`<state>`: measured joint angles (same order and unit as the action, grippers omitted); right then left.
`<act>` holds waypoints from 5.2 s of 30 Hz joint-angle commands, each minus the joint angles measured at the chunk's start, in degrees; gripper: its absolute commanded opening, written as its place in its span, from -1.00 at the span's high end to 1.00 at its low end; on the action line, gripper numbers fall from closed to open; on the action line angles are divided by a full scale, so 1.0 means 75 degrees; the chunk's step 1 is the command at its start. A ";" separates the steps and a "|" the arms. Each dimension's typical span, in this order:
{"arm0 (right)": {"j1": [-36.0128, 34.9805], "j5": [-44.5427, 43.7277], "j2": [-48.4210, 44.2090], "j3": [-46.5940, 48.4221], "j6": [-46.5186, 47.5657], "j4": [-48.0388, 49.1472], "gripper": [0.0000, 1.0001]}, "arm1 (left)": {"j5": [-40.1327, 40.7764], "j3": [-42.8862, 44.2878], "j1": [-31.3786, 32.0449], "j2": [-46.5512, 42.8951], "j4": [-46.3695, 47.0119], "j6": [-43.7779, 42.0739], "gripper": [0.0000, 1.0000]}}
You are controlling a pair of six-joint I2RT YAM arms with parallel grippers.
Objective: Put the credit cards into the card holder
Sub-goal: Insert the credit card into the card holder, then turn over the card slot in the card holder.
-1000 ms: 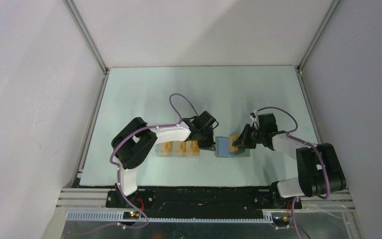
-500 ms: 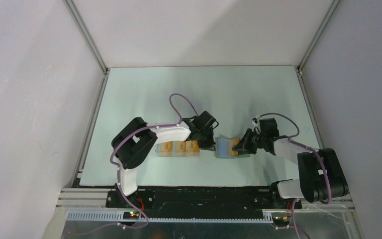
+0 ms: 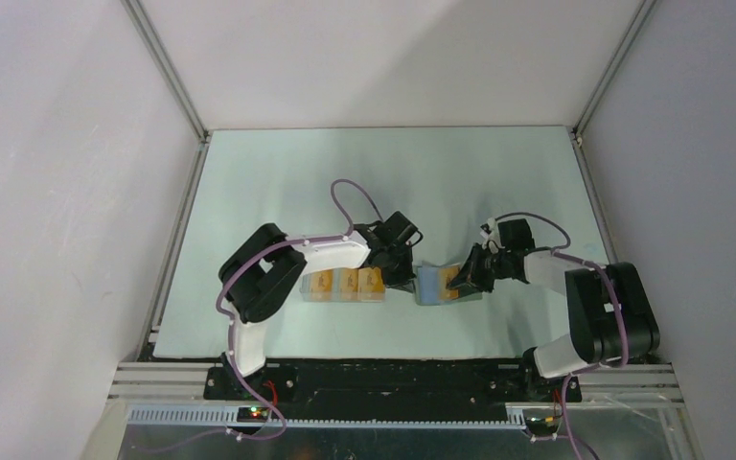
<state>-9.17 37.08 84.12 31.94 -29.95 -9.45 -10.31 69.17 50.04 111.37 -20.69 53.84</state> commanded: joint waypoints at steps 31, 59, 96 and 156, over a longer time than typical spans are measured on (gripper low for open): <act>-0.1346 -0.1935 0.0756 0.2209 0.1477 -0.3314 -0.30 | -0.0077 0.0024 -0.0126 0.0529 0.0101 -0.0454 1.00; -0.2744 -0.2526 0.0970 0.3124 0.1625 -0.3727 -0.61 | -0.0267 0.0177 -0.0127 0.0723 0.0063 -0.0445 1.00; -0.2633 -0.2461 -0.0025 0.3819 0.1343 -0.4095 -0.69 | -0.0028 -0.3164 -0.2263 -0.5210 -0.0230 -0.0474 -0.22; -0.0501 -0.2064 0.1223 0.1857 0.0695 -0.3353 1.00 | -0.0962 0.0525 0.0008 0.0542 0.1155 0.0227 0.14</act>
<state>-12.67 22.50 92.05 46.65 -24.84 -35.92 -17.41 70.67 49.41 113.91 -12.34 56.49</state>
